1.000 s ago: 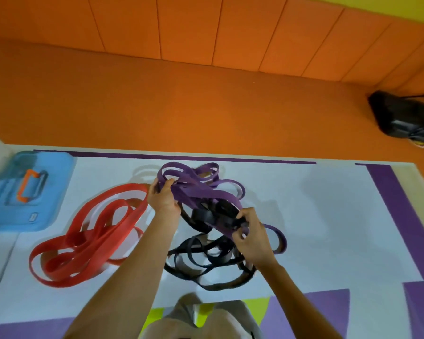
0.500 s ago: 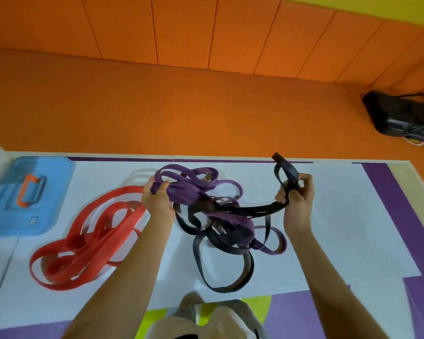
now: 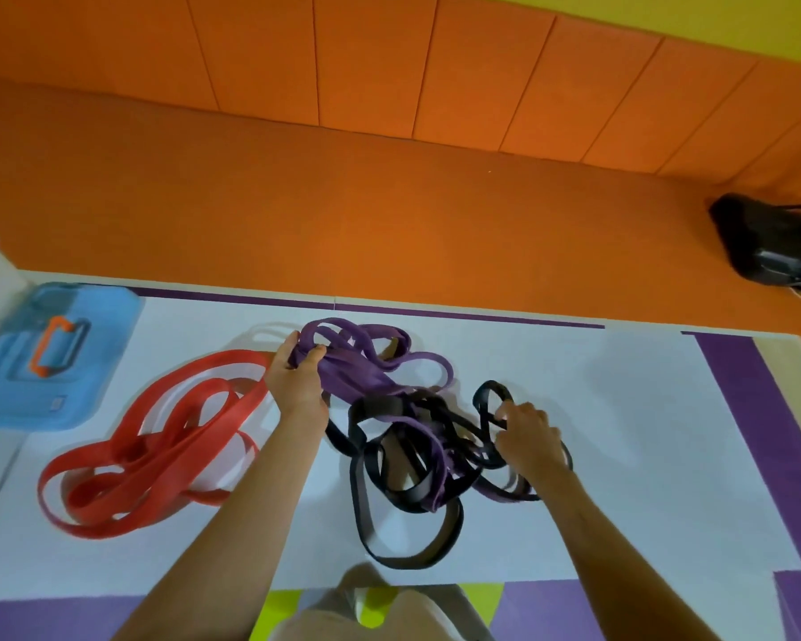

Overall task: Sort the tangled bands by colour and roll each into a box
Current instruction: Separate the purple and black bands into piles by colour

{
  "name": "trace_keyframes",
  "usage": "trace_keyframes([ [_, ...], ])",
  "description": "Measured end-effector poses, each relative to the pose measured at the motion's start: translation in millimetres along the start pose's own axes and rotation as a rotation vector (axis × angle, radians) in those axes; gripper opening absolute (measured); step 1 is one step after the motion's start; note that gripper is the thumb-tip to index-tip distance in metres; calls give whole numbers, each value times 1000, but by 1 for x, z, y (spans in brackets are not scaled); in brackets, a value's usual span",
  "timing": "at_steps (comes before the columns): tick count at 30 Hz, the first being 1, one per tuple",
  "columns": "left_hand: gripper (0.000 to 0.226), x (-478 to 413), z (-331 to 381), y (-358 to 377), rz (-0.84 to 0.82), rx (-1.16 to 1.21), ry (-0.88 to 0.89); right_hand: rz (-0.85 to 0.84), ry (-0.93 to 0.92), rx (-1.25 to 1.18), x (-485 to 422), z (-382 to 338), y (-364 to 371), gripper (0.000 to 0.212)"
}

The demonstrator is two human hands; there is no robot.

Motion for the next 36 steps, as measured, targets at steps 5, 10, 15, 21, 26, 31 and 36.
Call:
trace_keyframes([
  [5,39,11,-3,3,21,-16,46,-56,-220,-36,-17,-21,25,79],
  [10,42,15,-9,-2,41,-84,95,-293,-469,-155,-26,-49,48,117],
  [15,41,15,-12,-5,80,-98,105,-74,-413,-7,-42,-40,58,71],
  [21,45,9,-11,-2,132,-96,133,83,-503,-137,-47,-24,15,30],
  [26,44,5,-11,7,83,-80,166,69,-434,-520,-37,7,-34,43],
  [31,43,5,-20,11,26,-67,163,162,-432,-682,-13,22,-64,60],
  [36,42,1,-21,7,28,-41,126,65,-455,-599,2,21,-55,63],
])
Point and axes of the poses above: each hand's wrist, its own x-axis away from the middle knuckle, its own y-axis out of the palm, z = x × y, the point moved 4 cm from there along -x, towards the middle knuckle, and after that the axes turned 4 degrees about y, right-handed, at the moved point
